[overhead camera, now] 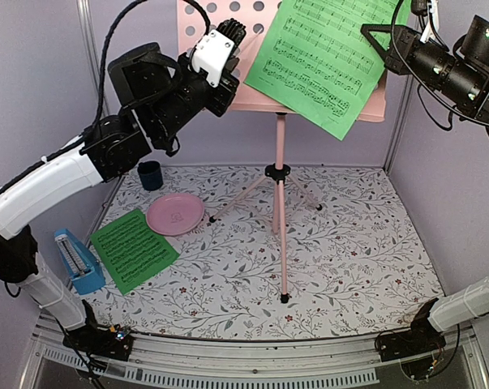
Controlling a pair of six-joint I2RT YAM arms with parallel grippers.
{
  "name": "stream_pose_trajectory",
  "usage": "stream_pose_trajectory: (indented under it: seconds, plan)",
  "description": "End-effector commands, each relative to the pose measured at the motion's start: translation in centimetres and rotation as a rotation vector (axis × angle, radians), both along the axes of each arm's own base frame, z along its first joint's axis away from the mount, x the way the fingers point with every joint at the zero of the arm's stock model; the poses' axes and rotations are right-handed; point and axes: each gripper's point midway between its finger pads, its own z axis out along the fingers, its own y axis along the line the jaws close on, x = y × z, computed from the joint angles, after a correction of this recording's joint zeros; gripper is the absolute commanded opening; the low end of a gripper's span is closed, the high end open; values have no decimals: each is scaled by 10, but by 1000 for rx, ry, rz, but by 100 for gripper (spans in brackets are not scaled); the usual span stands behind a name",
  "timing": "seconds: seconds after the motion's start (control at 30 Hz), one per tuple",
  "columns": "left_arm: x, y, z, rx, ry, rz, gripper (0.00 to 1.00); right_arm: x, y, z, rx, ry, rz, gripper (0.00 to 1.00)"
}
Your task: Set up the instrument practice props
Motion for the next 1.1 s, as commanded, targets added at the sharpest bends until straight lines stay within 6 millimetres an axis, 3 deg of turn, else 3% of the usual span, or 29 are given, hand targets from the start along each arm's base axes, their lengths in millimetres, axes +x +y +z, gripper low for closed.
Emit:
stream_pose_trajectory:
  seconds: [0.0, 0.23, 0.43, 0.6, 0.83, 1.07]
  plan:
    - [-20, 19, 22, -88, -58, -65, 0, 0, -4, 7, 15, -27, -24, 0]
    - [-38, 21, 26, -123, -133, -150, 0, 4, 3, 4, 7, -26, -13, 0]
    - [-35, 15, 32, -107, -122, -166, 0, 8, 2, 5, 11, -29, -30, 0]
    - [-47, 20, 32, -131, -151, -213, 0, 11, 1, 4, 0, -32, -47, 0]
    - [-58, 13, 32, -127, -202, -287, 0, 4, 14, 12, 15, -71, 35, 0]
    - [-55, 7, 31, -113, -210, -300, 0, -1, 43, 18, -6, -113, 151, 0]
